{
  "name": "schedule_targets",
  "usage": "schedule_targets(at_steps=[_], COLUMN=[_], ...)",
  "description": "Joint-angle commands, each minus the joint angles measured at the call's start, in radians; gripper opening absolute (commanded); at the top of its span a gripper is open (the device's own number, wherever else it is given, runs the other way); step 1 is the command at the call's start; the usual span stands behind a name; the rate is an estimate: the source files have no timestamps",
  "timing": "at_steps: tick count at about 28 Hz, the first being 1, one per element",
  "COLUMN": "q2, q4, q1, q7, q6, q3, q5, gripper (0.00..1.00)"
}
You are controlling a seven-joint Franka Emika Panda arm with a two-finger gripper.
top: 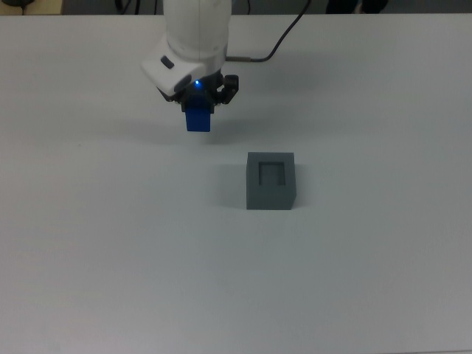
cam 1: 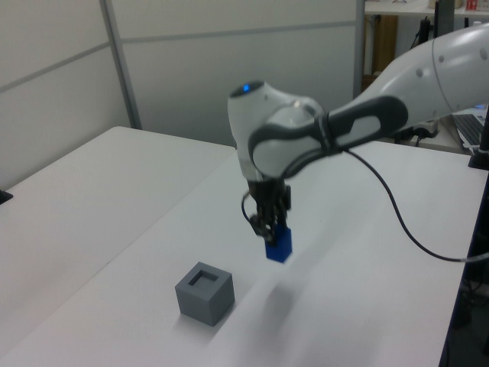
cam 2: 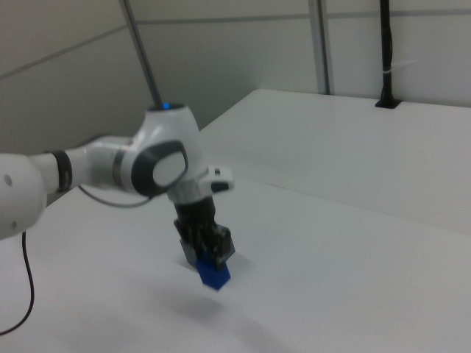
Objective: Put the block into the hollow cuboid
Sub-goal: 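Lift the blue block and carry it toward the grey hollow cube, then lower the blue block into the opening of the grey cube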
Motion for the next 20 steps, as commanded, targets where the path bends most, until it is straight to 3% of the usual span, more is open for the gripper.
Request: schedule_targets(at_steps=[1, 8, 11, 16, 20], q2=[0.031, 0.157, 0.193, 0.238, 0.255], q4=[0.155, 0.330, 0.356, 0.371, 0.370], q1=[-0.004, 0.045, 0.073, 0.151, 0.179], q7=[-0.026, 0.008, 0.034, 0.042, 0.080], q6=[-0.052, -0.046, -0.038, 0.009, 0.060], q3=[-0.004, -0.007, -0.012, -0.055, -0.067], q5=[0.058, 0.061, 0.059, 0.064, 0.099], gripper=[0.31, 0.31, 0.31, 0.31, 0.31])
